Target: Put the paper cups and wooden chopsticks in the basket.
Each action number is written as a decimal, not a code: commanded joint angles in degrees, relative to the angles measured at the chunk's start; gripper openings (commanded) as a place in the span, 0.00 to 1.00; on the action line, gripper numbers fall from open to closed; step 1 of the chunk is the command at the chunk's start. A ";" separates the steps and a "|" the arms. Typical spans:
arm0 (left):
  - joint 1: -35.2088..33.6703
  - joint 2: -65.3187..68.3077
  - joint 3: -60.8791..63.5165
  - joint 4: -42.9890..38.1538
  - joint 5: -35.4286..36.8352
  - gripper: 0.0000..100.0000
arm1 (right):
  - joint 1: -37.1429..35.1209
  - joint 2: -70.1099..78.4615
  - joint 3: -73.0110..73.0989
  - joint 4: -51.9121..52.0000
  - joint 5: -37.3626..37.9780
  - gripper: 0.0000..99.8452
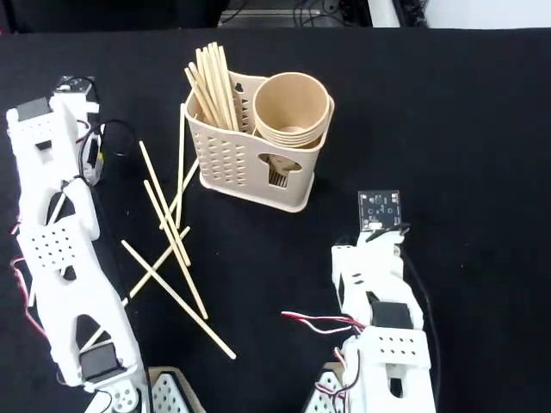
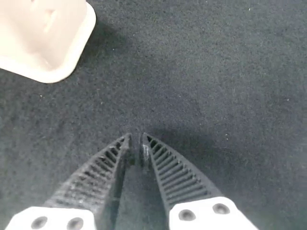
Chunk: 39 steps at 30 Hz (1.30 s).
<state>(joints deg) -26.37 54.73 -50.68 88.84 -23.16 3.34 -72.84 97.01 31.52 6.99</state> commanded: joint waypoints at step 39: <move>14.02 -106.73 80.57 -44.84 23.03 0.03 | -0.79 -0.84 -0.04 0.18 0.62 0.04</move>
<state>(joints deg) -12.84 -35.38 16.04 62.55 -3.65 3.34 -72.84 97.01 31.52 6.99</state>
